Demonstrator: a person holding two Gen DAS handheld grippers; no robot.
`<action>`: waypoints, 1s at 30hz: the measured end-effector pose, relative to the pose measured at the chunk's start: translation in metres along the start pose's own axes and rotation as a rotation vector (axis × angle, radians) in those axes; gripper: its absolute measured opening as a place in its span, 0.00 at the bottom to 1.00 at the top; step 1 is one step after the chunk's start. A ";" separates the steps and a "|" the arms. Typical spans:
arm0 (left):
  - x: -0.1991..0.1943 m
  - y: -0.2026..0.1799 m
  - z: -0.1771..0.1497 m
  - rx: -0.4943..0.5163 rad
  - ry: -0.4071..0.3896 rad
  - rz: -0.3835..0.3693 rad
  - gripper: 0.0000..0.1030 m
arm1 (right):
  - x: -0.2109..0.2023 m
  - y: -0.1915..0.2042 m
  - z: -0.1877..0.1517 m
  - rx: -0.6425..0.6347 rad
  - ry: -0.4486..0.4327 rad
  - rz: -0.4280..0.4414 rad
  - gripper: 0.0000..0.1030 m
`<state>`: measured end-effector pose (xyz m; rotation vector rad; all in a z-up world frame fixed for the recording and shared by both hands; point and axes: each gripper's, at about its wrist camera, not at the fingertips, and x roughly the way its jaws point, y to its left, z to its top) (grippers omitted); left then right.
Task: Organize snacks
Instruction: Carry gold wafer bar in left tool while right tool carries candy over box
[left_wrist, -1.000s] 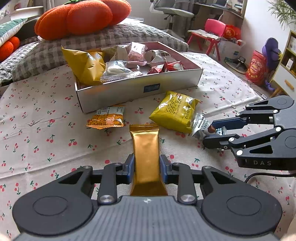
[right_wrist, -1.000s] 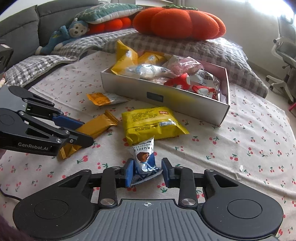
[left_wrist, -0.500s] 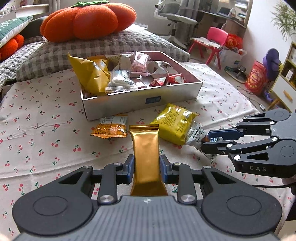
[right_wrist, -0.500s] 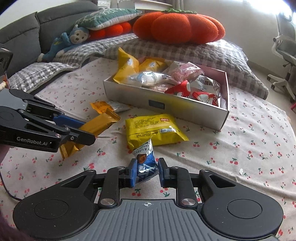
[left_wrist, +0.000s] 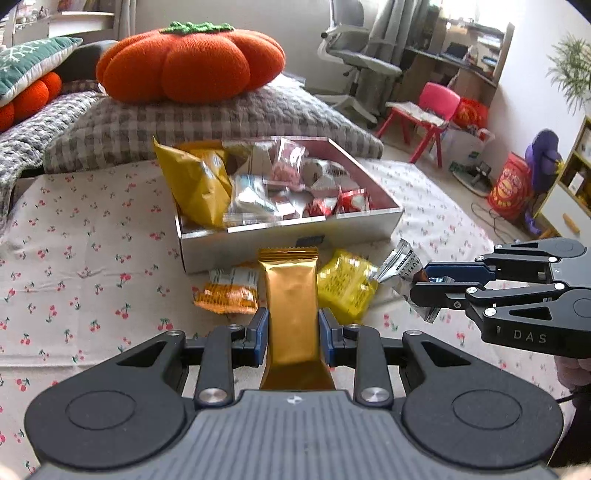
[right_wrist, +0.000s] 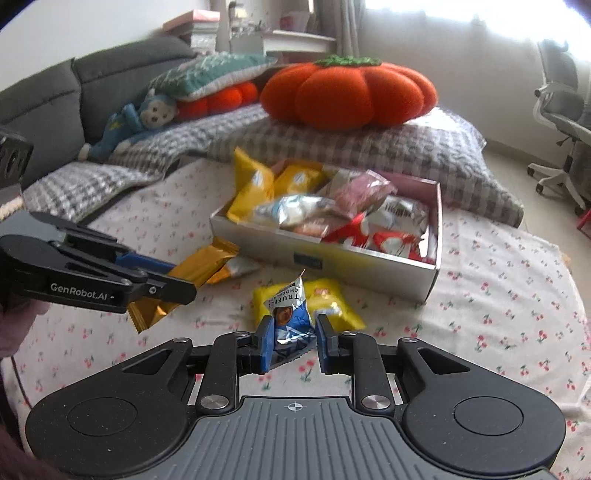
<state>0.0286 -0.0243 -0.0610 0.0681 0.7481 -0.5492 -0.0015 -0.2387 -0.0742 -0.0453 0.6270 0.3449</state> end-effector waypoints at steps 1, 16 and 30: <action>-0.001 0.001 0.002 -0.004 -0.006 -0.001 0.25 | -0.001 -0.002 0.002 0.006 -0.006 -0.004 0.22; 0.026 -0.005 0.045 -0.046 -0.074 0.036 0.25 | 0.017 -0.046 0.039 0.160 -0.070 -0.096 0.22; 0.070 0.007 0.081 -0.115 -0.074 0.031 0.25 | 0.053 -0.092 0.056 0.275 -0.032 -0.100 0.22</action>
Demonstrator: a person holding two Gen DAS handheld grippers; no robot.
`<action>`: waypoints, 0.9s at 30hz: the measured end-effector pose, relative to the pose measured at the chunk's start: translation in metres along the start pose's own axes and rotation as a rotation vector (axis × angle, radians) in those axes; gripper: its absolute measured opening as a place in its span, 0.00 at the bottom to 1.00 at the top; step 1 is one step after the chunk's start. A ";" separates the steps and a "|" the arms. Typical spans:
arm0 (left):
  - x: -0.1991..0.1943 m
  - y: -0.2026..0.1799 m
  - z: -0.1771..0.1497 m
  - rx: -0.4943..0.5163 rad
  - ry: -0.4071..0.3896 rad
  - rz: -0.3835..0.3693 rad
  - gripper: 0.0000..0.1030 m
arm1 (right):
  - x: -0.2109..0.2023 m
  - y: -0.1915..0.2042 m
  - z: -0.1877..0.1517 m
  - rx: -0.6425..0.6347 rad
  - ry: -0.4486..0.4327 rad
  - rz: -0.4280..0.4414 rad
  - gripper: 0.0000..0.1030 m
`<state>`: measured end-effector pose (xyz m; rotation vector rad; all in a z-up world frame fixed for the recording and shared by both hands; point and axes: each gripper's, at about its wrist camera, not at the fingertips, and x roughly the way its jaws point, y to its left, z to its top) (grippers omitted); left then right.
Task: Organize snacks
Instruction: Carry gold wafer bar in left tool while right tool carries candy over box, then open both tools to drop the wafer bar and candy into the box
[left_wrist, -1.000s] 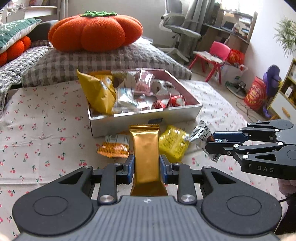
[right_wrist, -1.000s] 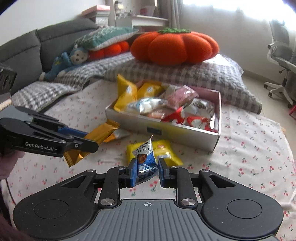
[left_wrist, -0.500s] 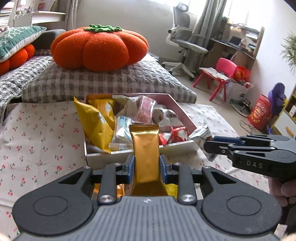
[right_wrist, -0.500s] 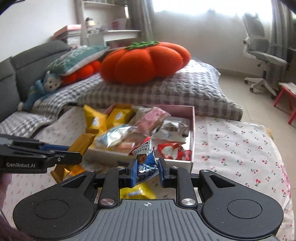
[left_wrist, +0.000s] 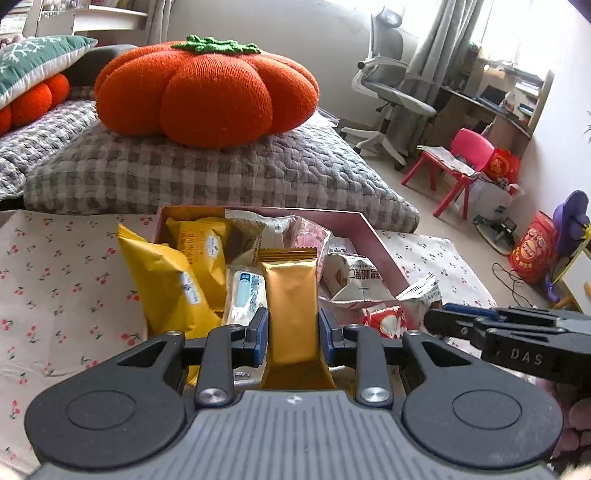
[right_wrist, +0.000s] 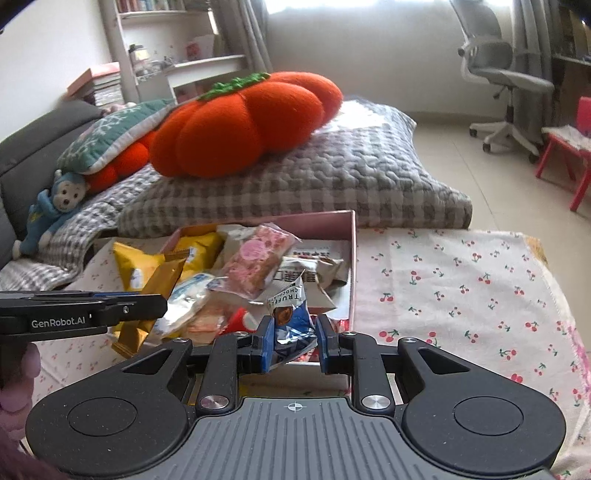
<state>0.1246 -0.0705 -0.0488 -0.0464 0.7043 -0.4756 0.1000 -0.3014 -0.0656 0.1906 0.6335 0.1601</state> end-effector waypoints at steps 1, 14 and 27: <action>0.002 0.000 0.001 0.002 0.001 0.000 0.25 | 0.004 -0.002 0.000 0.005 0.005 -0.002 0.22; 0.024 -0.004 0.003 -0.002 0.013 0.027 0.25 | 0.024 -0.007 0.002 0.037 0.015 0.001 0.22; 0.020 -0.004 0.003 0.041 -0.006 0.039 0.45 | 0.025 -0.008 0.001 0.061 0.015 -0.010 0.40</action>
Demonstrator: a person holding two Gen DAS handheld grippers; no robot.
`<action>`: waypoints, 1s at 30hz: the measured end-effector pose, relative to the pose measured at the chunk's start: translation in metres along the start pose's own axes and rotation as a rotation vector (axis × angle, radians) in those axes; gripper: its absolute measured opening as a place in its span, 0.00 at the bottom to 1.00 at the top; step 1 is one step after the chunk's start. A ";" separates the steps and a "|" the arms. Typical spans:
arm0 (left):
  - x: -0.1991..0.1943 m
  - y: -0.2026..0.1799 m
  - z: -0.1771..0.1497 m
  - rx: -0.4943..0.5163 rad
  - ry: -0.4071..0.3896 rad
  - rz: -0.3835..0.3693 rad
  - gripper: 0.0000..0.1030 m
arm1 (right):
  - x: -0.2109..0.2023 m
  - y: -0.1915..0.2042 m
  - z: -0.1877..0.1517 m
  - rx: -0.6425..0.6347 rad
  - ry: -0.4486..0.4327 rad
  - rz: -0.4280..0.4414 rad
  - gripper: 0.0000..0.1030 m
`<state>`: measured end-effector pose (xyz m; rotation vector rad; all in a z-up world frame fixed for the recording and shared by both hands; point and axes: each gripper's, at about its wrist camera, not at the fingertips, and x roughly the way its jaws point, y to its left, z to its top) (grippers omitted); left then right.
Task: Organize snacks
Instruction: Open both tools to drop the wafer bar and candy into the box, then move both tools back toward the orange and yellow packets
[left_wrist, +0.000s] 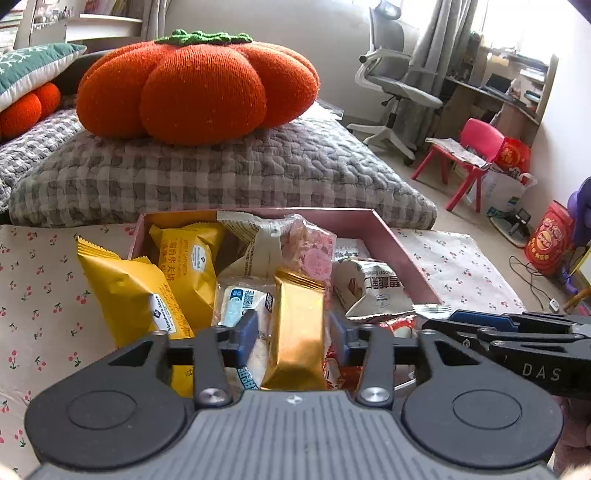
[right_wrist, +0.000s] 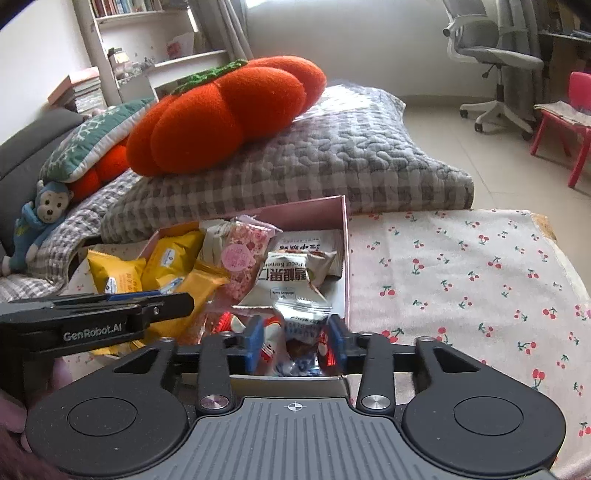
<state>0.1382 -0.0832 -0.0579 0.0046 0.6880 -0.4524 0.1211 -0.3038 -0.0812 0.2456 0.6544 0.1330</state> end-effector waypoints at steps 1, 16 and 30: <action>-0.003 0.000 0.000 0.000 -0.005 -0.002 0.47 | -0.001 0.000 0.000 0.000 -0.004 -0.002 0.44; -0.037 -0.001 -0.007 0.027 -0.006 -0.013 0.79 | -0.034 0.006 0.004 0.006 -0.034 -0.023 0.75; -0.068 0.007 -0.030 0.053 0.019 0.002 0.99 | -0.062 0.022 -0.012 -0.027 -0.019 -0.026 0.90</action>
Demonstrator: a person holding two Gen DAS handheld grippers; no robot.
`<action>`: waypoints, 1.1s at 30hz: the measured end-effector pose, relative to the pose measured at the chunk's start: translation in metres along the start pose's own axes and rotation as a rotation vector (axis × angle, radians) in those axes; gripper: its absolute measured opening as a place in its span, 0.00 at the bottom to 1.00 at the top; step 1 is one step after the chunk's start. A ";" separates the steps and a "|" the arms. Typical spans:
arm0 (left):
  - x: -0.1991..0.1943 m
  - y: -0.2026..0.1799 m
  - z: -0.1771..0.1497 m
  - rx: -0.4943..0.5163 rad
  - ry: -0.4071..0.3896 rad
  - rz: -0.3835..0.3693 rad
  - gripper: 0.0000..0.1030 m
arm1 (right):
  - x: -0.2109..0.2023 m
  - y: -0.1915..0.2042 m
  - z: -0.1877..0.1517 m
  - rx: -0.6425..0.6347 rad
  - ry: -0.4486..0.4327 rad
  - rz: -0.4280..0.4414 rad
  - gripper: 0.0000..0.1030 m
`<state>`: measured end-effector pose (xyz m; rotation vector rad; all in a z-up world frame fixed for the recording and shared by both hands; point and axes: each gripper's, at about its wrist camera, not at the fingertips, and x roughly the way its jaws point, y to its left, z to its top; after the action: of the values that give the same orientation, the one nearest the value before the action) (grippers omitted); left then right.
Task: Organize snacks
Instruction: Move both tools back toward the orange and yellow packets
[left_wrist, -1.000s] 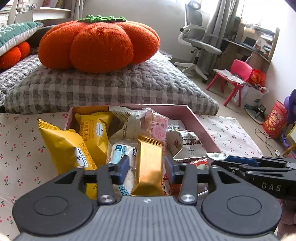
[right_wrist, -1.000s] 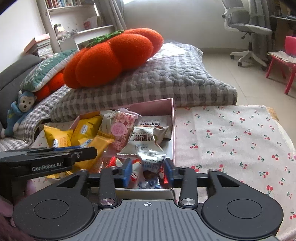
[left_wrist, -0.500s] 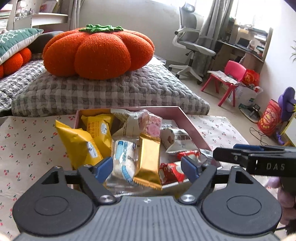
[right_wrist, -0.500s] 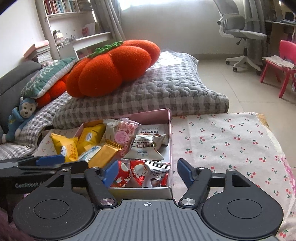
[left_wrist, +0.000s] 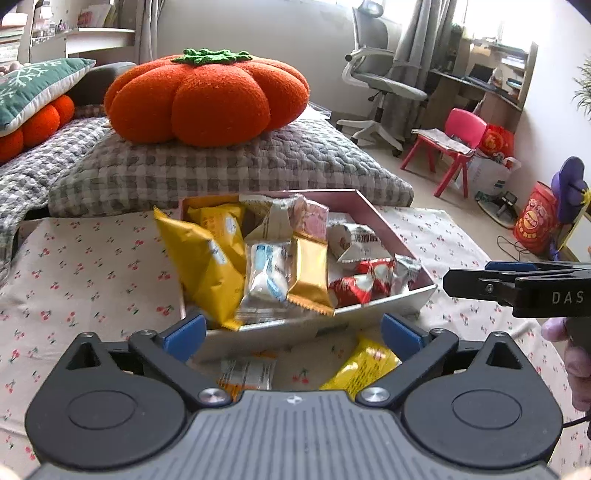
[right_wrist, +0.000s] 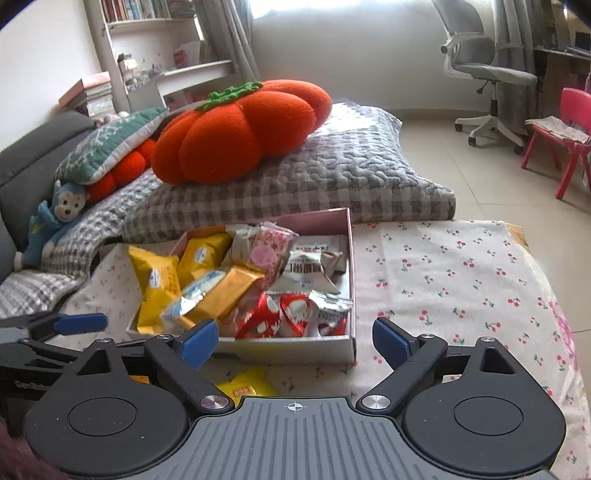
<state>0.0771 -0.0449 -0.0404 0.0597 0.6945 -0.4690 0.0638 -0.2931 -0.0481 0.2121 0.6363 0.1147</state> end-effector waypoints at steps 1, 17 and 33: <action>-0.002 0.000 -0.002 0.001 0.003 0.004 0.99 | -0.001 0.002 -0.002 -0.007 0.001 -0.005 0.90; -0.010 0.012 -0.047 0.044 0.101 0.042 1.00 | -0.011 0.014 -0.052 -0.077 0.034 -0.008 0.95; -0.001 0.045 -0.065 -0.034 0.077 0.101 1.00 | 0.004 0.043 -0.091 -0.227 0.095 -0.011 0.95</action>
<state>0.0568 0.0089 -0.0941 0.0811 0.7714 -0.3593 0.0108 -0.2358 -0.1123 -0.0164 0.7135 0.1862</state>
